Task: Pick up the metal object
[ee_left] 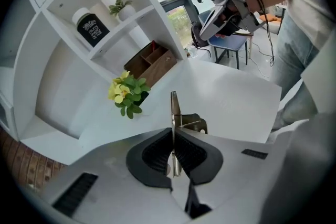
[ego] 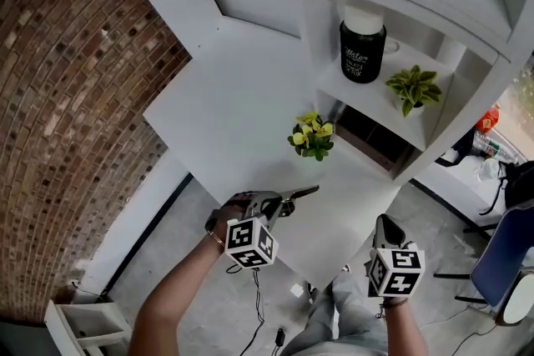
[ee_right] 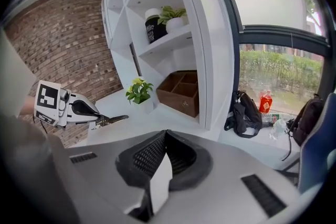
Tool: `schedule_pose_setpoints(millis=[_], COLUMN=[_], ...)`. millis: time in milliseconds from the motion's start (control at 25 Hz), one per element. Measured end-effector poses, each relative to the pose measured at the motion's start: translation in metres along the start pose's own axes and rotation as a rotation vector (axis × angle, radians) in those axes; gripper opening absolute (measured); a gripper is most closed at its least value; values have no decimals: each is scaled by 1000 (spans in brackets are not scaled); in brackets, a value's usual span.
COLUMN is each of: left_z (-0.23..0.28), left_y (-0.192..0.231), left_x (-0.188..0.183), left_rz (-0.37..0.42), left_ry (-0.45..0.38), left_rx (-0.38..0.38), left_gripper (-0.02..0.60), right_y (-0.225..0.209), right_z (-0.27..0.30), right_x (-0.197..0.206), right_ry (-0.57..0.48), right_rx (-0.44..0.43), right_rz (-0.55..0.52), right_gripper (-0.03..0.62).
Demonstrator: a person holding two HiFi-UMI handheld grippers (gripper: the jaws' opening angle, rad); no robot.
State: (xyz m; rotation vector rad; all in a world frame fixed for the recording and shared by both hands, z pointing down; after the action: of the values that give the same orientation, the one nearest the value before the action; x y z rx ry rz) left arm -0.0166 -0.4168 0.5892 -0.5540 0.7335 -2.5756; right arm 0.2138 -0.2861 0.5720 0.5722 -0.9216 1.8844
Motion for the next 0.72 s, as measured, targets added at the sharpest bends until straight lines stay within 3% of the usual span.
schedule_pose_setpoints(millis=[160, 400, 720], left_z=[-22, -56, -98], left_y=[3, 10, 24], left_x=[2, -1, -18], left_rz=[-116, -397, -737], left_ry=[22, 13, -62], left_rx=[-62, -157, -329], left_gripper=[12, 12, 14], right_y=[13, 27, 49], right_z=[-9, -19, -33], right_x=[-11, -40, -92], right_ry=[-8, -36, -108], right_rx=[-41, -89, -157], right_rz=[-32, -117, -219], right_gripper=[2, 2, 2])
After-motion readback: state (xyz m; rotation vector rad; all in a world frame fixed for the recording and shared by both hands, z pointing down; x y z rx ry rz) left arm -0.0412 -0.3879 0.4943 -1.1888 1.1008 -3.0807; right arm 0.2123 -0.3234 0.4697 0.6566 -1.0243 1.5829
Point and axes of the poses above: the fingertips, and each gripper's own axes: z forward along the fingers, y to its left, x out of its underside, the point moved 5 cm from there along -z, backward along the fingers, and after that the axes turned 14 degrees about z, right-handed, at the moved point
